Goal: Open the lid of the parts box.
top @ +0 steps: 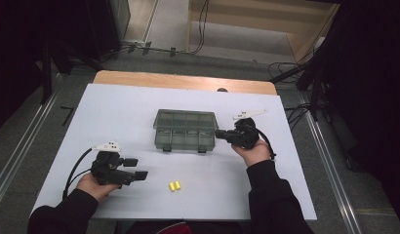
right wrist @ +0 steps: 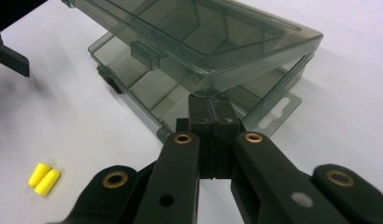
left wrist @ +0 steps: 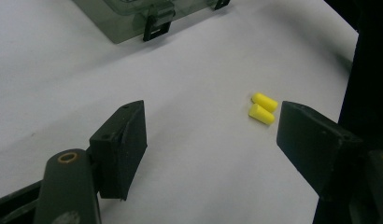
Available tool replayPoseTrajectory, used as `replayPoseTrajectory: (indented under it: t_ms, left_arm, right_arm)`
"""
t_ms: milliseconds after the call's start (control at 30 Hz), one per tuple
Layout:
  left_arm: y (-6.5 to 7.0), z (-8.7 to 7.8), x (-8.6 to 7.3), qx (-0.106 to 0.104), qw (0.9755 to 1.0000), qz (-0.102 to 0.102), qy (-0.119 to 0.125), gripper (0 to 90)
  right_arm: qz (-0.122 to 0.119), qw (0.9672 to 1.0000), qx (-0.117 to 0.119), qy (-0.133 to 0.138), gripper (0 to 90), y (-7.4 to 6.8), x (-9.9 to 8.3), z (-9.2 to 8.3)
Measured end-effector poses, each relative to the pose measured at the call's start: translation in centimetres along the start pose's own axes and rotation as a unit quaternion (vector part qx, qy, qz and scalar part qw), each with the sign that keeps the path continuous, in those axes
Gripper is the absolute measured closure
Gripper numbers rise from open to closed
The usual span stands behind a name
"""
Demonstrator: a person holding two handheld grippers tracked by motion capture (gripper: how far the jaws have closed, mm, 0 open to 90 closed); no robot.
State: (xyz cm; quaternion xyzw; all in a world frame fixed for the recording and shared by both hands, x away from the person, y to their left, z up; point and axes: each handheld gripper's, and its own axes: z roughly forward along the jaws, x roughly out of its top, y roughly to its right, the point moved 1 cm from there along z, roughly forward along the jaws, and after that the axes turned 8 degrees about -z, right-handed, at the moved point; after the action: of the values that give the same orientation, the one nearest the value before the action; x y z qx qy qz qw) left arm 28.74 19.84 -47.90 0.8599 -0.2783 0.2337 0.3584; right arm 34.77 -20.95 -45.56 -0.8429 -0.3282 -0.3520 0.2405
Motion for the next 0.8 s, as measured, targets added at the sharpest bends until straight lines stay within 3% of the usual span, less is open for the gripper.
replayPoseTrajectory:
  t_ms: [467, 767, 800]
  left_arm:
    - [-0.1, 0.1, 0.5, 0.003, 1.0, 0.007, 0.0, 24.7]
    - [-0.7, 0.1, 1.7, 0.002, 0.9998, -0.006, 0.02, 24.3]
    - [-0.7, 0.2, 2.1, 0.012, 0.9999, 0.004, 0.011, 24.4]
  right_arm:
    - [-0.004, 1.0, 0.0, 0.005, 87.2, 0.3, 1.0, 0.2]
    - [-0.004, 1.0, -0.001, 0.006, 87.2, 0.4, 1.2, 0.3]
    - [-0.005, 1.0, -0.001, 0.006, 87.2, 0.4, 1.2, 0.3]
